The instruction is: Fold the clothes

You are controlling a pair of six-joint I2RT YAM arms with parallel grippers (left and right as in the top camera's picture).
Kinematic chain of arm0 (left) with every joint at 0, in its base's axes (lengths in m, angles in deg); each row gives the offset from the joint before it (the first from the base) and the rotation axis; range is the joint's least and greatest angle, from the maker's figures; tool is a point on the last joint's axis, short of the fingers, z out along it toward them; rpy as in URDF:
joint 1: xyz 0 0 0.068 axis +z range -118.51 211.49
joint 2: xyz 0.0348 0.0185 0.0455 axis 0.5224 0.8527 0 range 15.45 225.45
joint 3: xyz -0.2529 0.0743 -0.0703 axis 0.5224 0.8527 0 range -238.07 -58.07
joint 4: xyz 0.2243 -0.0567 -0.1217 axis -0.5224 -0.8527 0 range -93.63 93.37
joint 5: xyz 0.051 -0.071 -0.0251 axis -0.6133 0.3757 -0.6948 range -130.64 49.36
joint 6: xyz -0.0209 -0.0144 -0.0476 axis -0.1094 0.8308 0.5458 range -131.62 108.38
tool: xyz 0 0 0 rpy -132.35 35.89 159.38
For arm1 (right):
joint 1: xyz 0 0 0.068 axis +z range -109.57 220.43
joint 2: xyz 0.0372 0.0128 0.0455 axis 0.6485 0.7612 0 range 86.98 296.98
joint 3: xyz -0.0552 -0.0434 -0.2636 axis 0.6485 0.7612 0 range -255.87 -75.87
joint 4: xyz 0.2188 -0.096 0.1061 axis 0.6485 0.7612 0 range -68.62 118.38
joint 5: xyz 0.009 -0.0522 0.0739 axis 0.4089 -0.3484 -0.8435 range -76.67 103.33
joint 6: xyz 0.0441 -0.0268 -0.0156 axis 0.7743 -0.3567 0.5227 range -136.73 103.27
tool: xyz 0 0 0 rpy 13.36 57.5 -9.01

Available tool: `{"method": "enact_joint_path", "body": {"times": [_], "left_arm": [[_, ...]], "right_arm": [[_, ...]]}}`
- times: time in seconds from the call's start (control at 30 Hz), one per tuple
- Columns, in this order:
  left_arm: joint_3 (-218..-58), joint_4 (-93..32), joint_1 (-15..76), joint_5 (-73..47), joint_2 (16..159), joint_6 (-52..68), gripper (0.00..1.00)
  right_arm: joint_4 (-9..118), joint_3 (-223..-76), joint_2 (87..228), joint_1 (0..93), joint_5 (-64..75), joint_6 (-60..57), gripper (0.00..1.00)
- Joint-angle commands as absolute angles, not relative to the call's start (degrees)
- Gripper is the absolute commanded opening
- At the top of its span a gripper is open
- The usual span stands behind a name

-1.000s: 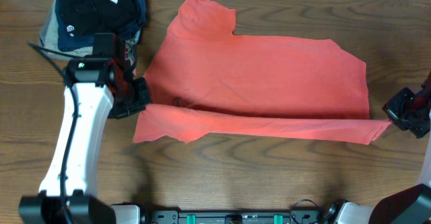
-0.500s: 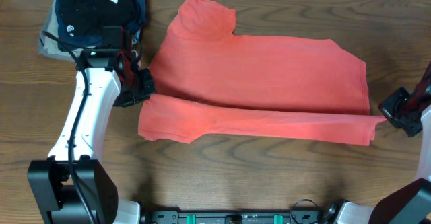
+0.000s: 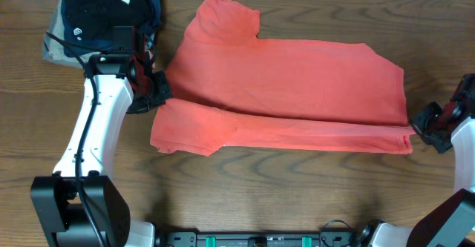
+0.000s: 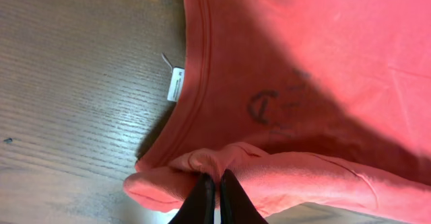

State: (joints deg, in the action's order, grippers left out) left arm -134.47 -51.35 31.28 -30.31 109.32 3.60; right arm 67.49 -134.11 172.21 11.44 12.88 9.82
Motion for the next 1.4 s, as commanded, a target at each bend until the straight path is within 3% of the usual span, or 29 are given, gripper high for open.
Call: {"method": "enact_joint_path", "body": {"times": [0.0,0.17,0.3,0.37,0.4,0.53,0.77,0.87,1.0,1.37], "left_arm": [[-134.23,-50.48,31.59,-31.25,109.86,3.95,0.06],[-134.19,-48.92,31.59,-31.25,109.86,3.95,0.07],[-134.08,-47.83,31.59,-31.25,109.89,3.95,0.17],[-134.04,-47.11,31.59,-31.25,109.89,3.95,0.40],[-134.04,-46.96,31.59,-31.25,109.89,3.93,0.44],[-134.04,-46.87,31.59,-31.25,109.89,3.91,0.50],[-134.04,-49.78,31.59,-31.53,109.89,2.40,0.79],[-134.04,-51.46,31.63,-38.07,110.10,1.99,0.92],[-134.04,-52.75,33.84,-38.66,111.61,2.21,0.94],[-134.04,-57.30,45.95,-21.61,121.21,-3.94,0.95]], "right_arm": [[66.11,-132.62,172.19,12.00,13.04,10.47,0.09],[64.86,-132.21,172.19,12.00,13.02,10.47,0.17],[64.60,-132.21,172.19,12.00,12.99,10.47,0.41],[64.65,-132.21,172.19,12.00,12.51,10.45,0.58],[64.71,-132.21,172.19,12.00,12.08,10.43,0.64],[65.30,-132.23,172.17,12.00,8.73,8.98,0.82],[68.56,-132.45,172.15,12.00,3.79,5.47,0.91],[71.44,-132.45,172.15,12.00,3.64,5.25,0.94],[75.88,-132.42,172.17,12.00,3.64,5.29,0.98],[79.44,-132.32,172.17,12.00,3.86,5.27,0.99]]}}
